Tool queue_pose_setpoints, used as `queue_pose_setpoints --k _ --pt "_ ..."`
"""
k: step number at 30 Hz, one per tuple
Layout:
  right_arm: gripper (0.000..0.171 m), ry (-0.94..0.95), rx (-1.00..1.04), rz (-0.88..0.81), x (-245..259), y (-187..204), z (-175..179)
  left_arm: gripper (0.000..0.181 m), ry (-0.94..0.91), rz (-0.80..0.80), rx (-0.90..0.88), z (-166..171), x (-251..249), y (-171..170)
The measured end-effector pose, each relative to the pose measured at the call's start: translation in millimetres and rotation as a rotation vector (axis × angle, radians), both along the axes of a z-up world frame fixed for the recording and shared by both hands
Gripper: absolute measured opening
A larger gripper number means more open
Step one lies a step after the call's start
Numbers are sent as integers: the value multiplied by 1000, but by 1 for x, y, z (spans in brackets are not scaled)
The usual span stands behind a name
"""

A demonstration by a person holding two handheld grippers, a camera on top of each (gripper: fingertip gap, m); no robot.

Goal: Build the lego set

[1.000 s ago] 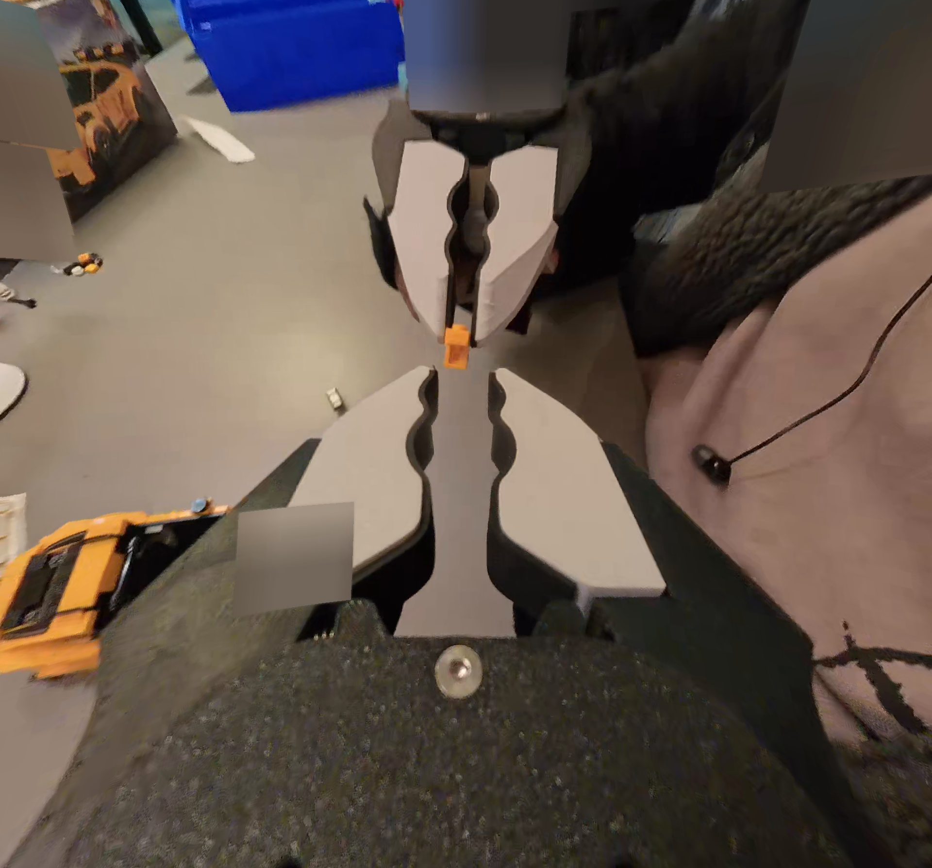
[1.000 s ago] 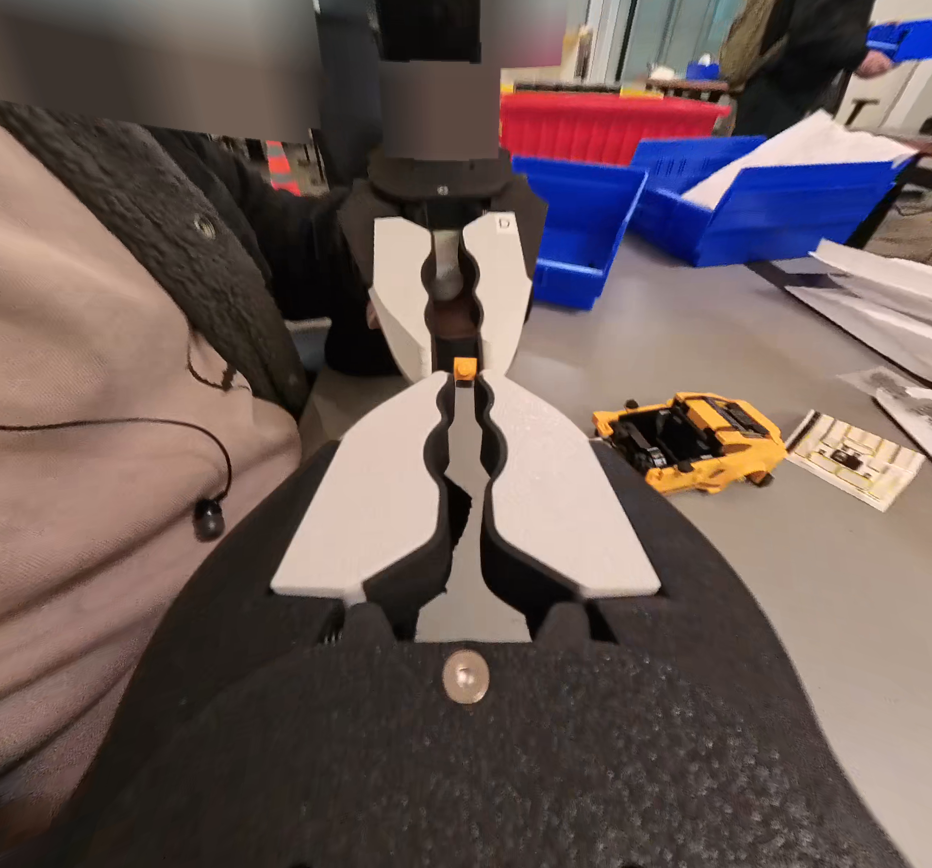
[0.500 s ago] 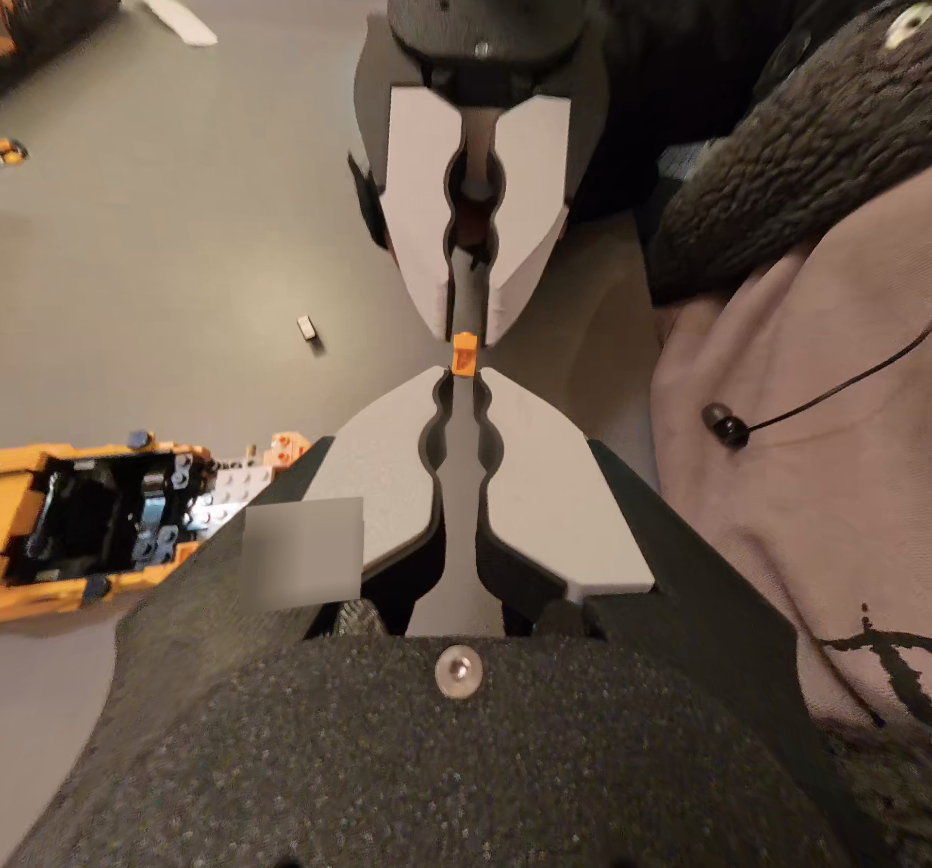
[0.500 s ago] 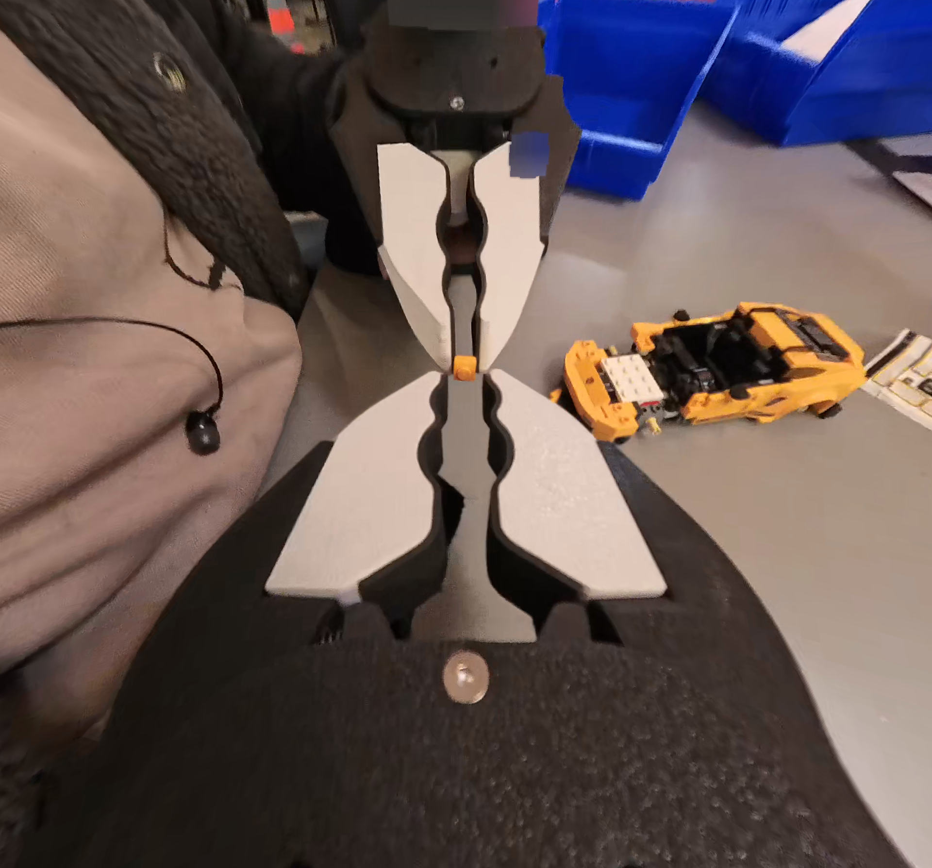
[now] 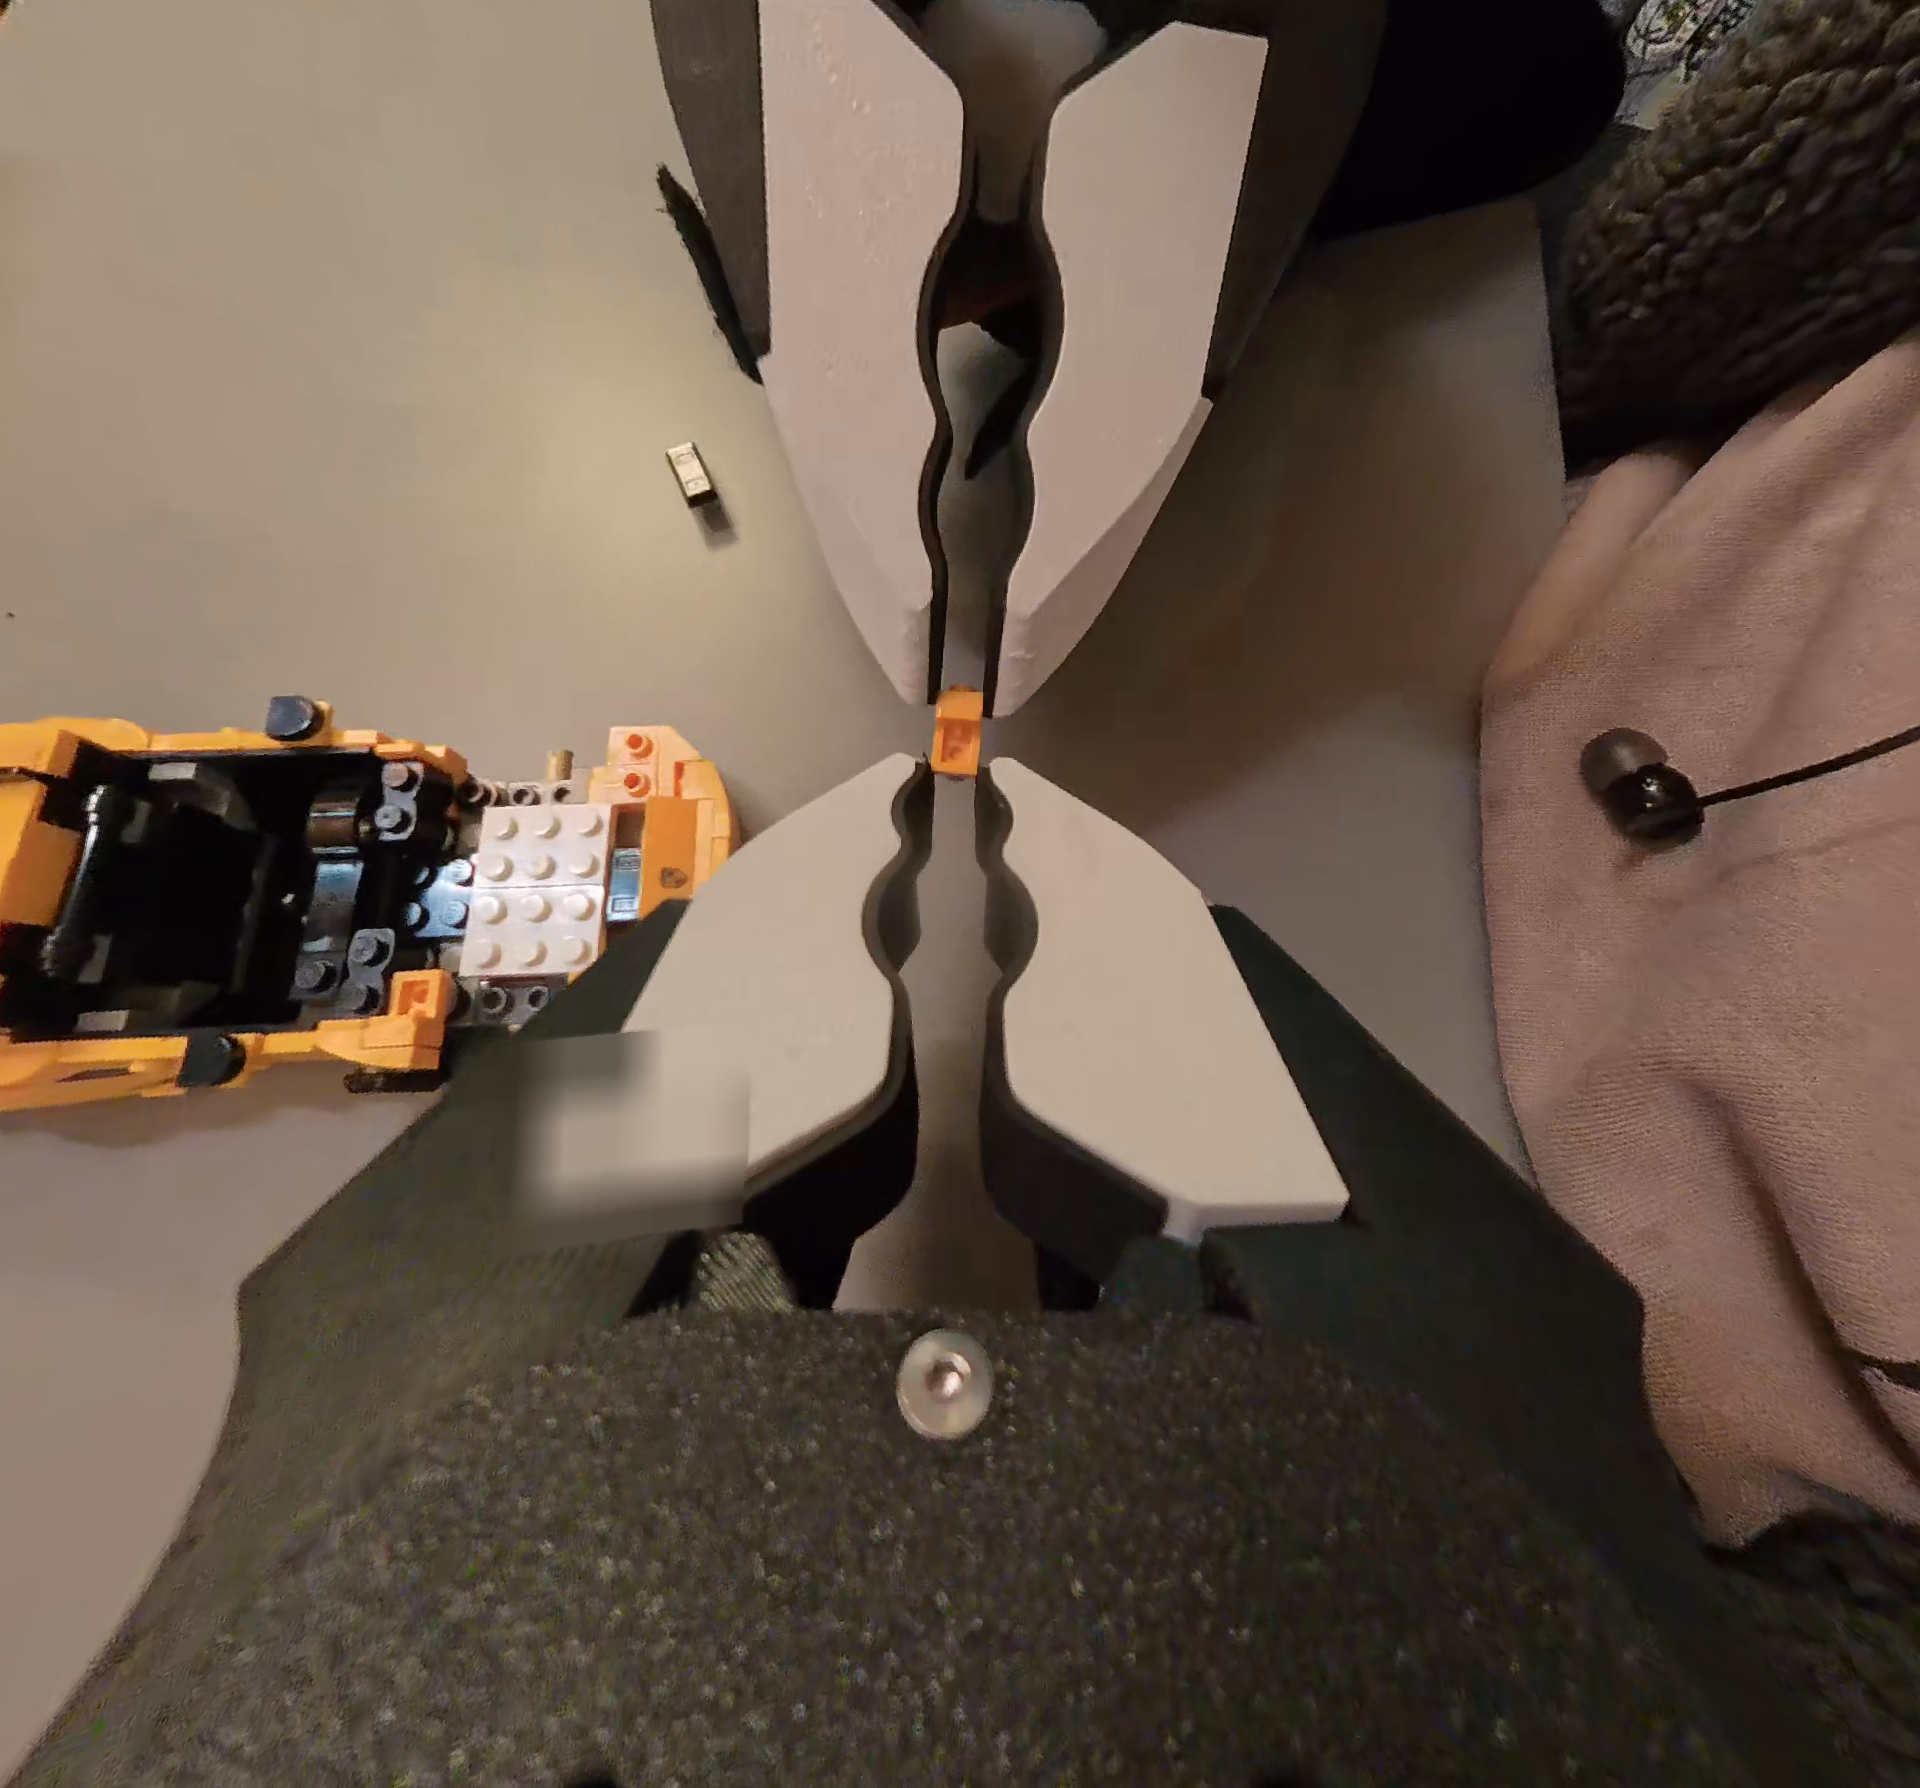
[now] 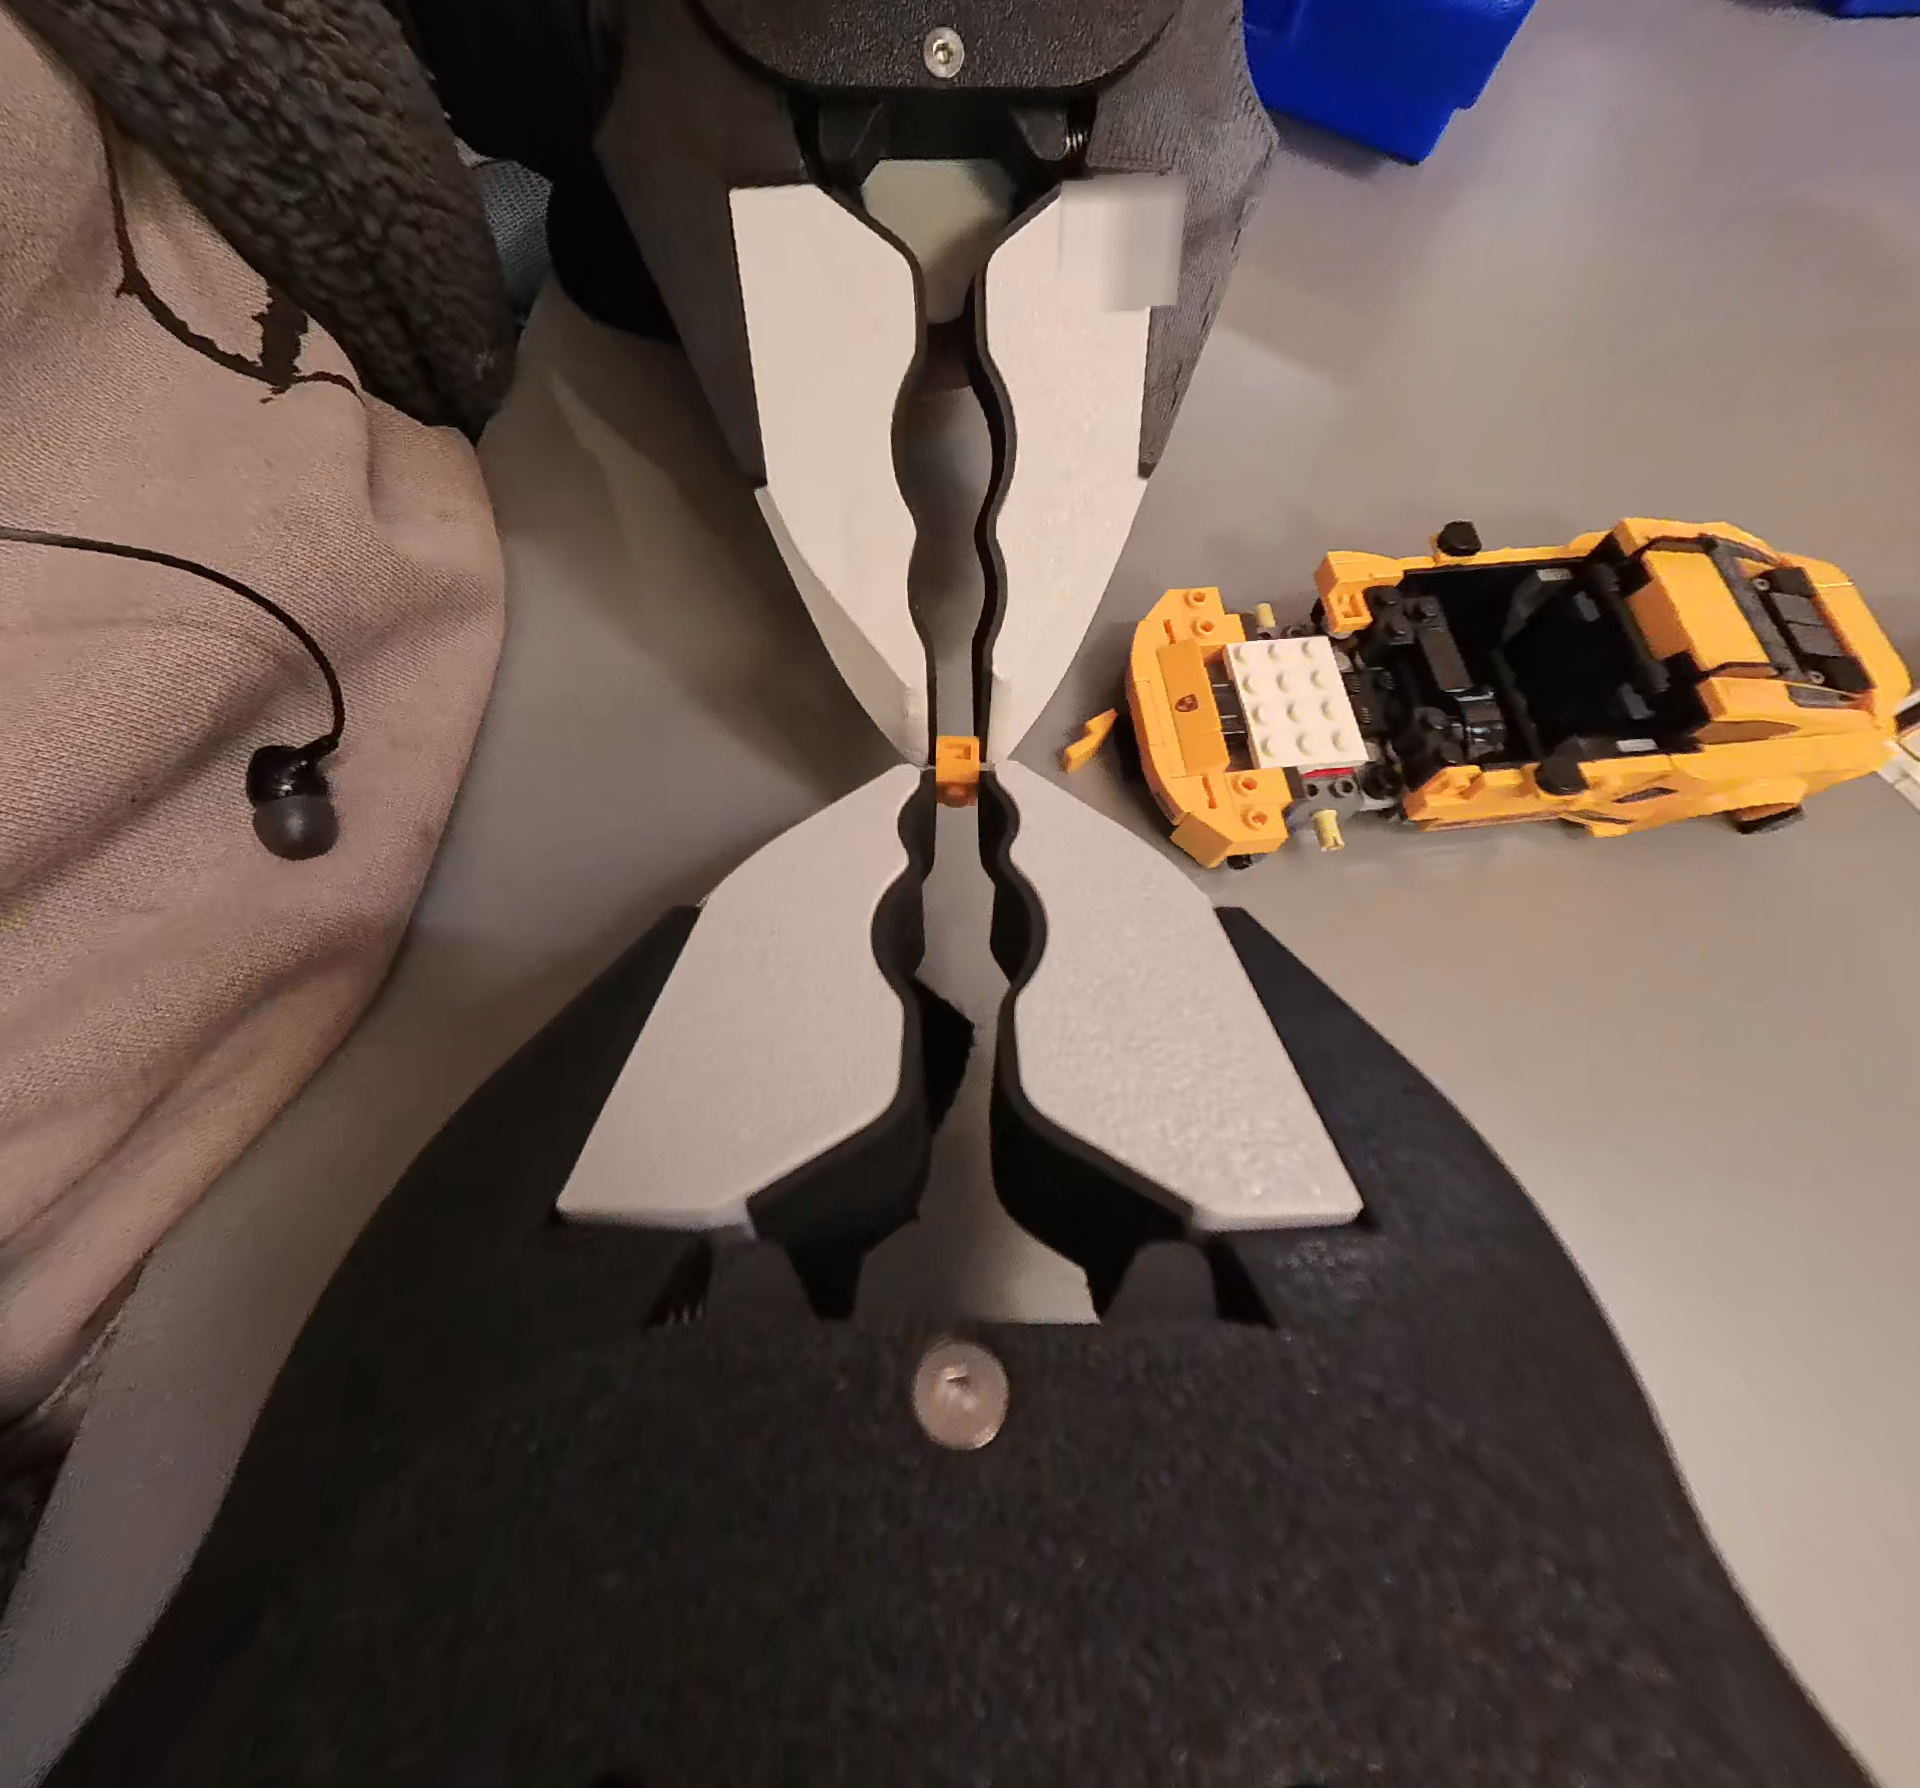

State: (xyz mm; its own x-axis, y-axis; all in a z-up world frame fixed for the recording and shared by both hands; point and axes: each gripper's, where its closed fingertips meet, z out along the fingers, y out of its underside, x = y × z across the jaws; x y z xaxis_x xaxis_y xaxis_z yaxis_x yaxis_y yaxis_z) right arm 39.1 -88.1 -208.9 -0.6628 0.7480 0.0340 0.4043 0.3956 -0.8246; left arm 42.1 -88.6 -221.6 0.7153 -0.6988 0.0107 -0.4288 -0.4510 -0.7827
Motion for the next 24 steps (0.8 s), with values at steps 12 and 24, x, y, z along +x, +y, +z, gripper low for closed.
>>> queue_pose_setpoints --k 12,24 --pt "7 -124 134 48 6 7 -30 13 150 29 -92 -19 -39 -12" --pt "8 -153 185 73 4 8 -33 9 187 57 -48 -20 -37 -4"
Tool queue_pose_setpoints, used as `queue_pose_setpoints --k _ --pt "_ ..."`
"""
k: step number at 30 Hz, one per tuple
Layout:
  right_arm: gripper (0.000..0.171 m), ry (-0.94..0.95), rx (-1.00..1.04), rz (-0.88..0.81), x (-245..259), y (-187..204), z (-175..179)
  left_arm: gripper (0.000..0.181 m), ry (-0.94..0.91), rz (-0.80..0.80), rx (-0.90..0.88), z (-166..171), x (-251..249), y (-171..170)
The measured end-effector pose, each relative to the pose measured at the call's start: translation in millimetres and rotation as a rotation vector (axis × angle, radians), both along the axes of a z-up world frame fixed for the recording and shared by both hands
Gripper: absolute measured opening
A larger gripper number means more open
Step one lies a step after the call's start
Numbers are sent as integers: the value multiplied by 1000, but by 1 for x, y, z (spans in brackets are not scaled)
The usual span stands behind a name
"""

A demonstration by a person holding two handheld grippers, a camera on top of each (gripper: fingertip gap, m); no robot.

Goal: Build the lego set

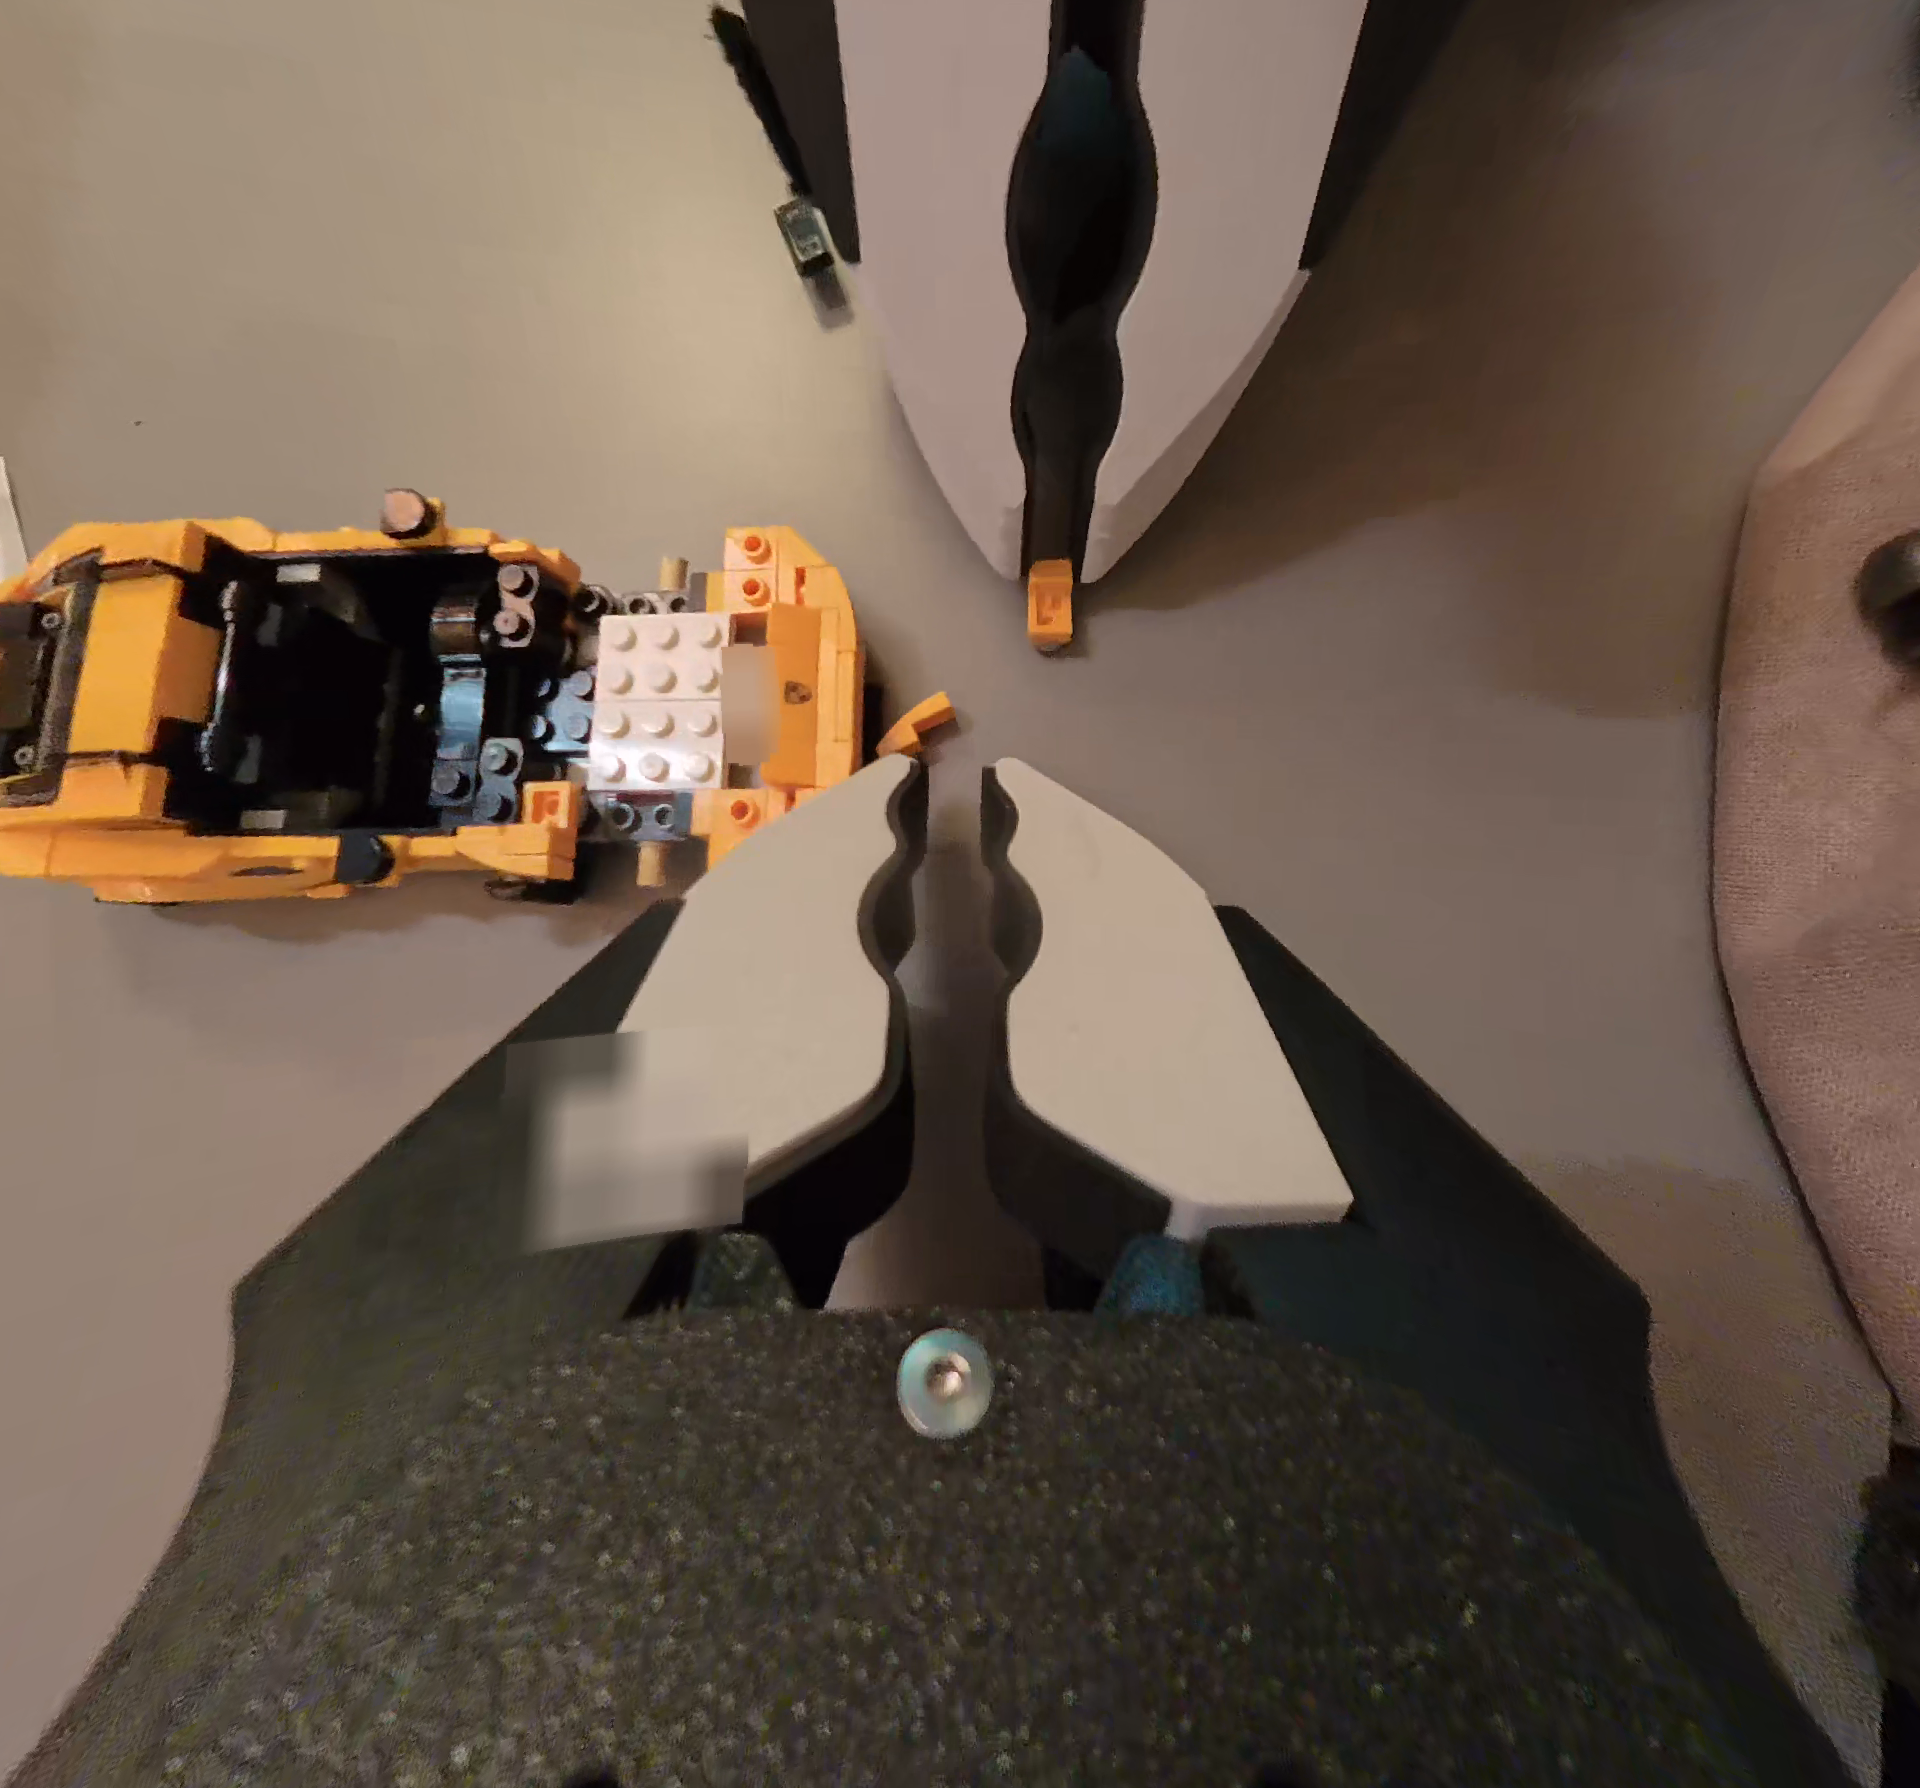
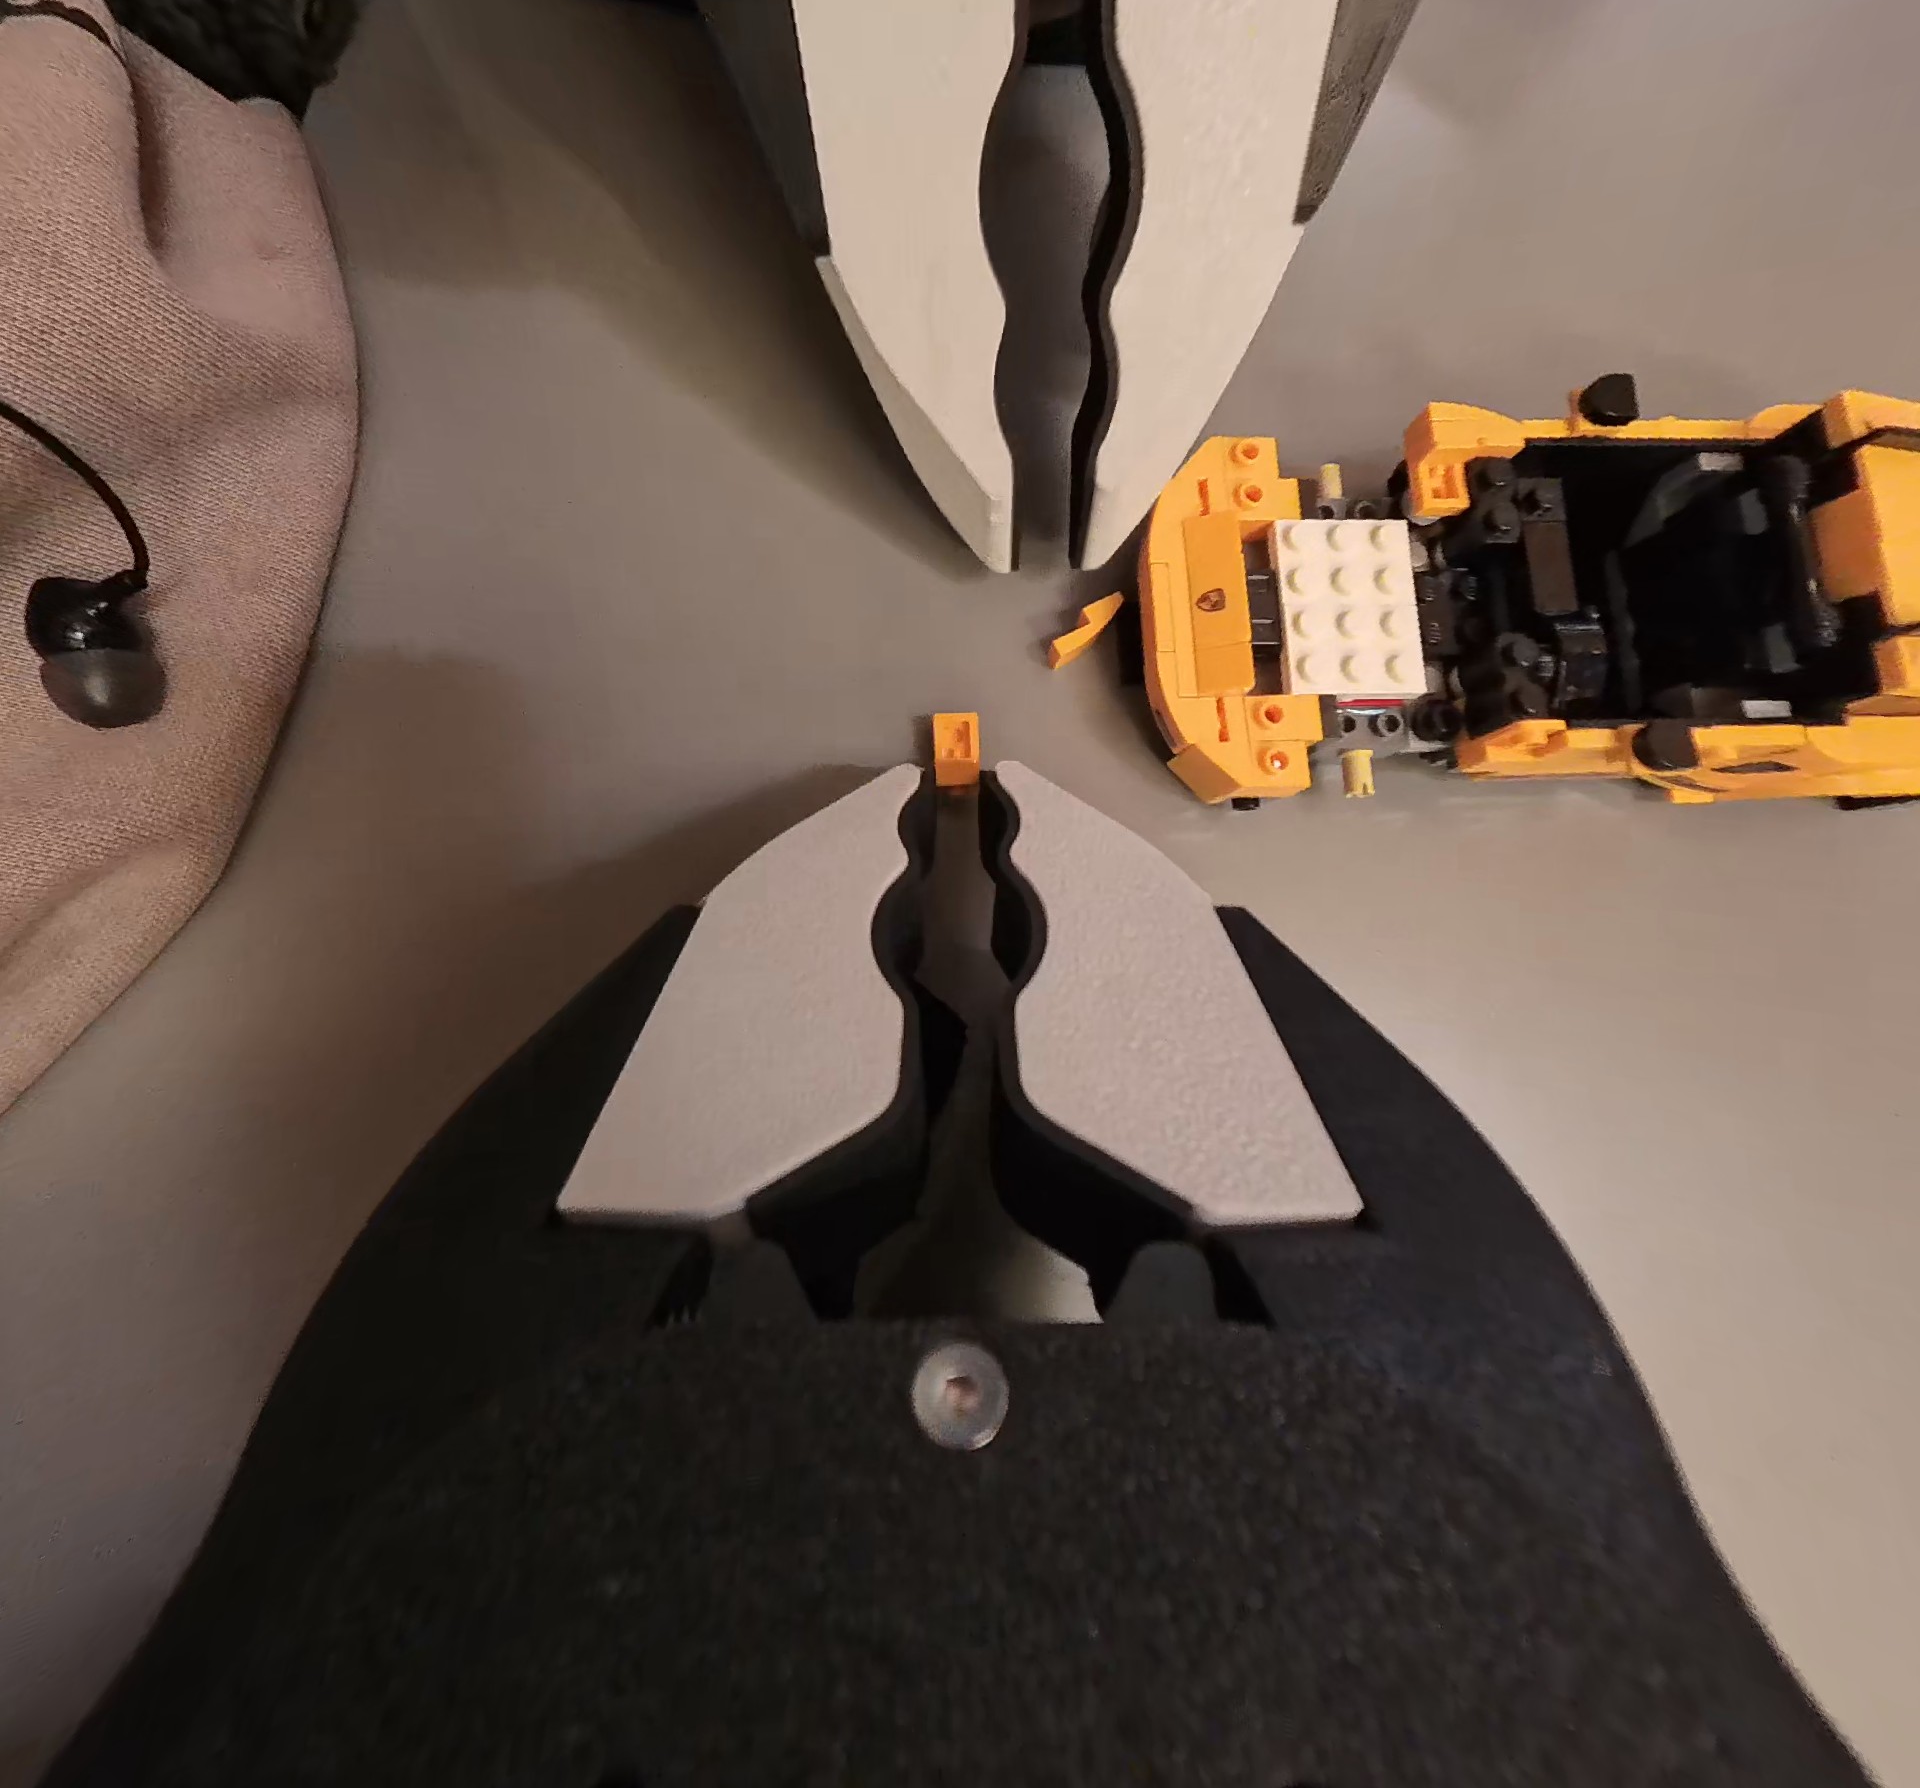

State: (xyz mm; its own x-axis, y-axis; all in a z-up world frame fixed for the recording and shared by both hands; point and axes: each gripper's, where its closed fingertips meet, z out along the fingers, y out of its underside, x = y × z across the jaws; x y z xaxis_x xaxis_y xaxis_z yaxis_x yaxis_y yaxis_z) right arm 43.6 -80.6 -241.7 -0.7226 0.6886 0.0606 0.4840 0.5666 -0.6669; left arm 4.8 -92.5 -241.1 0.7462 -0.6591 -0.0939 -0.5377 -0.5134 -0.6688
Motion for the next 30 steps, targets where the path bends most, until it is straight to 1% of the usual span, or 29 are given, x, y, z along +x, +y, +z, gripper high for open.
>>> queue_pose_setpoints --k 14,18,22,23,24,27,30 --pt "10 -47 32 6 1 2 -2 8 17 6 -17 -3 -2 0" --pt "13 -56 6 -7 0 3 0 8 13 3 -19 -2 -2 -1" --pt "16 -74 -103 -132 -11 1 14 6 -4 14 -16 2 -6 -2" --pt "20 -90 -128 -175 -15 -2 14 6 -5 20 -14 3 -9 -2" --pt "21 -107 -134 -218 -18 -4 12 6 -8 27 -10 5 -11 -3" --pt "20 -138 -86 -311 -24 -4 1 5 -32 57 12 12 -20 -3" --pt "16 -171 -66 -370 -27 -6 -3 3 -62 79 42 20 -26 -4"
